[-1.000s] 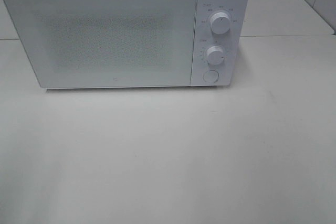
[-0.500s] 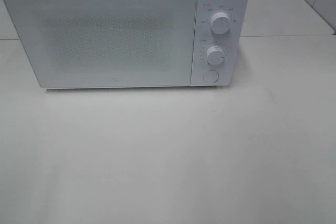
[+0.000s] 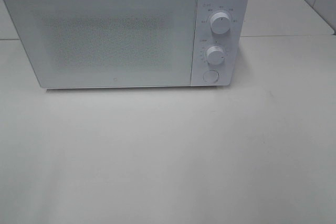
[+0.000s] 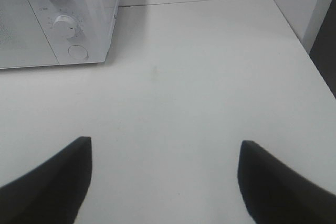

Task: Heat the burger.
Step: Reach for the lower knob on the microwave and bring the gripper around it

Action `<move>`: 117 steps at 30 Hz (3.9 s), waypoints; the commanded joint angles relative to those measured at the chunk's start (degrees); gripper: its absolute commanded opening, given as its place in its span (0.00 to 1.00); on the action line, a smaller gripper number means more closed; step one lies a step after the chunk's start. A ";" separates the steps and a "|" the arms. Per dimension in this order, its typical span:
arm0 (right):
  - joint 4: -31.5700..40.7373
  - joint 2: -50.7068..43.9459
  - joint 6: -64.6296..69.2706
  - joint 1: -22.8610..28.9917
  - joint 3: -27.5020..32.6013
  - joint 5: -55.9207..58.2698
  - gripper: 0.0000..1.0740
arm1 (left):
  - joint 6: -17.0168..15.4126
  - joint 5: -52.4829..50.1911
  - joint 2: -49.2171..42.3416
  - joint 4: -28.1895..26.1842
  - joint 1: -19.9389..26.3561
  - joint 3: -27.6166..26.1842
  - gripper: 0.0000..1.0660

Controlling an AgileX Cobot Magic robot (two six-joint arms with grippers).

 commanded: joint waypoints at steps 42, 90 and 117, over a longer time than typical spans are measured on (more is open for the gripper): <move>-0.11 19.14 0.06 -0.23 -1.89 -28.59 0.69 | 0.06 -0.52 -1.38 0.23 0.23 0.17 0.94; 2.18 64.57 0.80 -0.23 12.09 -91.27 0.69 | 0.06 -0.52 -1.38 0.23 0.23 0.17 0.94; 50.31 86.46 -27.44 34.49 15.18 -122.38 0.69 | 0.06 -0.52 -1.38 0.23 0.23 0.17 0.94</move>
